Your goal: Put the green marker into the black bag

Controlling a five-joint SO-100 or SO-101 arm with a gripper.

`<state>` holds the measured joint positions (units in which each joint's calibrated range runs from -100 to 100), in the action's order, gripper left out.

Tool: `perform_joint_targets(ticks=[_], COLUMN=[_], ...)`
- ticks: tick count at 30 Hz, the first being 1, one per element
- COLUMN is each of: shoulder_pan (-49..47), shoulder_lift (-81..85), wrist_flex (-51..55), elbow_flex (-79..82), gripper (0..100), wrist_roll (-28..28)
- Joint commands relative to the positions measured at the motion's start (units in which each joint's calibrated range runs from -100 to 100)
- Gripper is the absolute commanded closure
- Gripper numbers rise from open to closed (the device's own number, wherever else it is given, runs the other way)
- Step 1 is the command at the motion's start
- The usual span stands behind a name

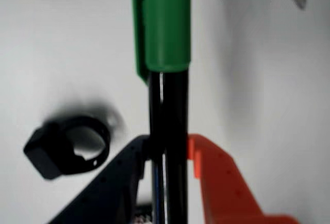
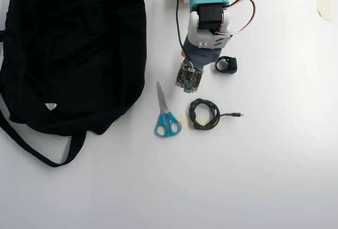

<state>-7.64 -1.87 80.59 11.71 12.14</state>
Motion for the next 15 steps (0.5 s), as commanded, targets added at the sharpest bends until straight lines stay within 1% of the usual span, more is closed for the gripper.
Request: perform_joint_targets(ticks=[1, 10, 15], shoulder_pan=[0.16, 2.11, 5.17], shoulder_lift=[0.87, 1.62, 4.27], wrist_flex=[3.73, 13.12, 15.79], elbow_flex=[-5.33, -14.5, -19.71], gripper=[98, 98, 98], wrist_roll=[-3.12, -7.31, -8.57])
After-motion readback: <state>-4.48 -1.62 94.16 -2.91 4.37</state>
